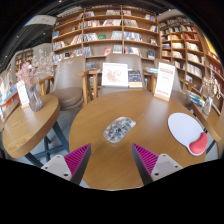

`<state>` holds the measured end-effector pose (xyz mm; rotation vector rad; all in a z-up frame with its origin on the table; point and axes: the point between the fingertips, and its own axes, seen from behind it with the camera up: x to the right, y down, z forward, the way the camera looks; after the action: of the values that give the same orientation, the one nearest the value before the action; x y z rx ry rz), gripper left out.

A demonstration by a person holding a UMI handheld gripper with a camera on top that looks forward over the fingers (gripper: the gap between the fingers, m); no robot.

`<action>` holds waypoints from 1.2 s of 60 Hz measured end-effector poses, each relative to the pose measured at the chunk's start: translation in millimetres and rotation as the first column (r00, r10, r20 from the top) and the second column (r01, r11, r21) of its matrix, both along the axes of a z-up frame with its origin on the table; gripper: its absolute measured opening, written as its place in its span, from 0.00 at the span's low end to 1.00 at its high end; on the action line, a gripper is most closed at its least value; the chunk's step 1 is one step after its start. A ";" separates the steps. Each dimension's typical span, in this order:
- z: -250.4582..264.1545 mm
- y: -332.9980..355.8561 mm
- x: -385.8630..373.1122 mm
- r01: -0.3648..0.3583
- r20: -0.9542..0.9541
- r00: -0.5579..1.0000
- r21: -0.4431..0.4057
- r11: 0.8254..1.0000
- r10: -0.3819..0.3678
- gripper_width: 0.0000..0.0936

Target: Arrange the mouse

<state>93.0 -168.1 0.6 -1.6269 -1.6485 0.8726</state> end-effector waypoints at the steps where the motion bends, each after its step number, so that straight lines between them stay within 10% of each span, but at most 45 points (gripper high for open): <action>1: -1.6 1.5 -3.3 0.004 0.004 1.000 0.000 1.000 -0.004 0.91; 54: -15.1 3.8 -123.0 0.015 0.049 0.999 0.003 1.000 -0.015 0.89; 57: -14.9 5.3 -124.7 0.016 0.043 0.999 0.005 1.000 -0.016 0.81; 59: -14.9 7.3 -127.1 0.019 0.041 0.999 0.012 1.000 -0.019 0.50; 72: 19.0 30.5 -123.3 0.034 0.029 0.999 -0.035 0.999 -0.033 0.46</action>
<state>-30.3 -137.6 19.6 -1.6935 -1.6282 0.8702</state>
